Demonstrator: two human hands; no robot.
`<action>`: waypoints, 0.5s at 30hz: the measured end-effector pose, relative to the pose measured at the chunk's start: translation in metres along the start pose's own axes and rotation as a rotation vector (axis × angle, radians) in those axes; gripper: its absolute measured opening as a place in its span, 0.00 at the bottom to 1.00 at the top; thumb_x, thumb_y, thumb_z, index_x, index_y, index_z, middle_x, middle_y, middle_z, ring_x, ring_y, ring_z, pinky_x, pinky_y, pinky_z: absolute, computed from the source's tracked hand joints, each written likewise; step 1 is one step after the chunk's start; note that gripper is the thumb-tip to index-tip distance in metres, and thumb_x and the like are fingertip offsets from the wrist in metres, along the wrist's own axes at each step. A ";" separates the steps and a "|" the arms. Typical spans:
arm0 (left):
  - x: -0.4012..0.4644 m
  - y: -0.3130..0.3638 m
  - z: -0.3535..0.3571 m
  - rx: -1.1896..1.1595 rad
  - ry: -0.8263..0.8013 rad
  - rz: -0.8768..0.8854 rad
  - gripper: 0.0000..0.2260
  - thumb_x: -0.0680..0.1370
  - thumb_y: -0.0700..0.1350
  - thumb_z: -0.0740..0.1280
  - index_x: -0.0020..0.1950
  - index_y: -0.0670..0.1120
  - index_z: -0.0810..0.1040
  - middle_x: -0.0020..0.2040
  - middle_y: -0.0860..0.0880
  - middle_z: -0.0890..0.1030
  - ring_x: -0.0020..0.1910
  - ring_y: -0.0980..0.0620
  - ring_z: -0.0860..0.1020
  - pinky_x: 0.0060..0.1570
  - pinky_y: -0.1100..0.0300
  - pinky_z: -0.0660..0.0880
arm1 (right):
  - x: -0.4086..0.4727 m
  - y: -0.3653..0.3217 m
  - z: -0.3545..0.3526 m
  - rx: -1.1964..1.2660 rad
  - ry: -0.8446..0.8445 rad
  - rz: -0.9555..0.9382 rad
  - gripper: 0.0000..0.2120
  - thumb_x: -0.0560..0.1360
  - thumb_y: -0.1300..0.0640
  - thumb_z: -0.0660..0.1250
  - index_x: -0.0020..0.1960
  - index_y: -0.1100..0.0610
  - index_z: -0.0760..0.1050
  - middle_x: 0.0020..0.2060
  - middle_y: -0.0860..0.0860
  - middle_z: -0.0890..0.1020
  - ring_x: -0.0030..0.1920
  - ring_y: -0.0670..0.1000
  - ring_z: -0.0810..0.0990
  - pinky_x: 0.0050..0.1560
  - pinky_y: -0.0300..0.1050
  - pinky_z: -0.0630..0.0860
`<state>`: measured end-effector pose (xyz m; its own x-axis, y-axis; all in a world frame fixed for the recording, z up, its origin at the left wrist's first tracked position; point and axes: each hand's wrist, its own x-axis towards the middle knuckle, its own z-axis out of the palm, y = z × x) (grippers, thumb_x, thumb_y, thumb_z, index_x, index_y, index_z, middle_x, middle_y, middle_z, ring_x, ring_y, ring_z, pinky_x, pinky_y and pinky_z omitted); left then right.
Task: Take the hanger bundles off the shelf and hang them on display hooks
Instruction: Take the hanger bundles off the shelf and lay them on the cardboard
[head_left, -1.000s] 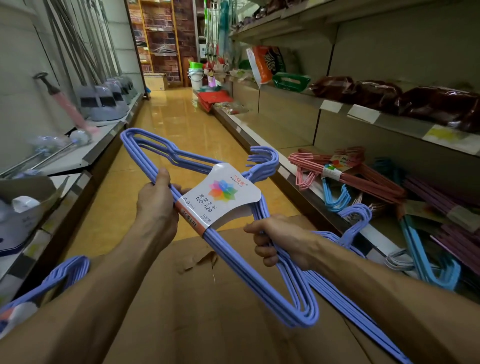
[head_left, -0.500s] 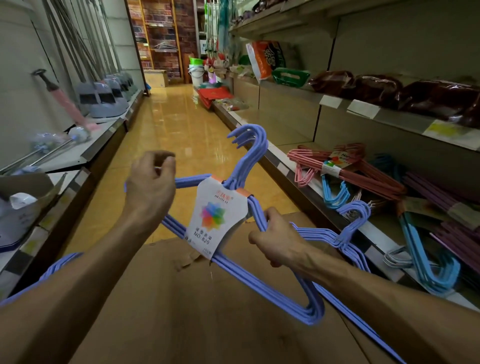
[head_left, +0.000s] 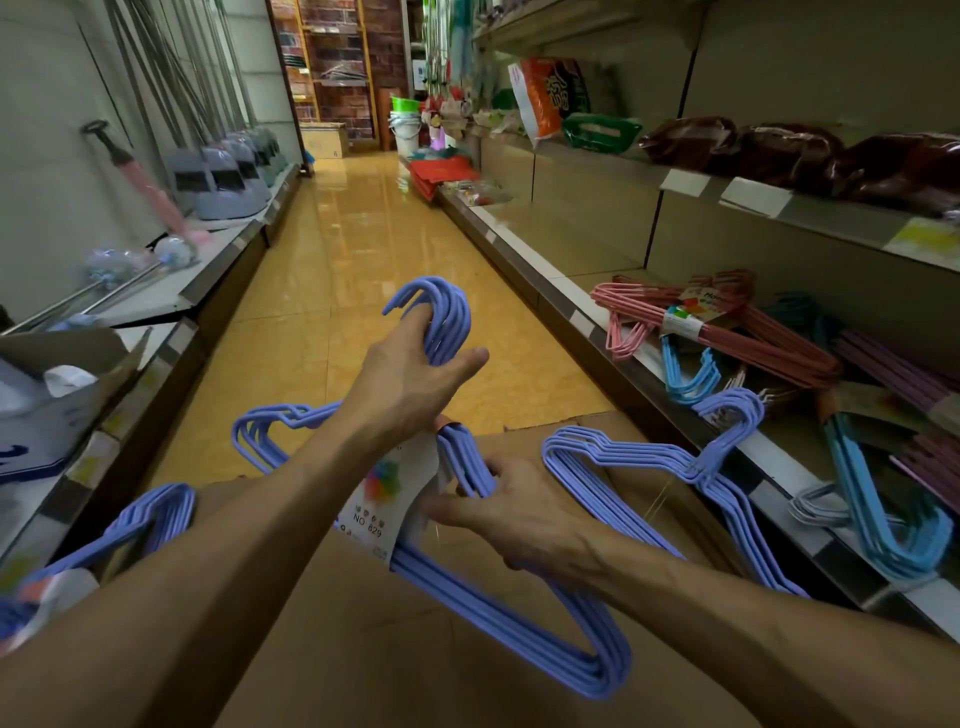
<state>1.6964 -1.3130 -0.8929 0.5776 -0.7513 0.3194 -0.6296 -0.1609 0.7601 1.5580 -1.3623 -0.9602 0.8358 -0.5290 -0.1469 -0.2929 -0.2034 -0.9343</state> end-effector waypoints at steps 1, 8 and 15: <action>0.000 -0.001 0.001 -0.004 0.020 -0.022 0.17 0.78 0.52 0.70 0.63 0.49 0.74 0.55 0.46 0.79 0.48 0.47 0.79 0.34 0.67 0.77 | -0.001 0.000 0.003 0.020 -0.020 0.011 0.27 0.65 0.40 0.77 0.54 0.59 0.77 0.34 0.51 0.74 0.28 0.49 0.67 0.31 0.47 0.66; -0.003 -0.025 -0.010 -0.229 0.129 -0.149 0.10 0.78 0.43 0.70 0.58 0.50 0.80 0.50 0.51 0.83 0.50 0.53 0.82 0.49 0.60 0.79 | -0.005 0.003 0.012 0.145 -0.149 0.163 0.23 0.67 0.49 0.80 0.57 0.55 0.77 0.45 0.51 0.85 0.40 0.49 0.85 0.39 0.42 0.80; -0.001 -0.033 -0.026 -0.589 0.110 -0.253 0.10 0.79 0.38 0.68 0.59 0.43 0.81 0.50 0.48 0.84 0.49 0.51 0.83 0.50 0.54 0.80 | 0.004 0.000 0.015 0.519 -0.283 0.259 0.21 0.73 0.60 0.75 0.64 0.58 0.77 0.54 0.54 0.84 0.53 0.53 0.84 0.49 0.49 0.81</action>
<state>1.7299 -1.2901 -0.9034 0.7398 -0.6616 0.1221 -0.0948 0.0773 0.9925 1.5687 -1.3522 -0.9658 0.8788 -0.2557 -0.4029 -0.2985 0.3642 -0.8822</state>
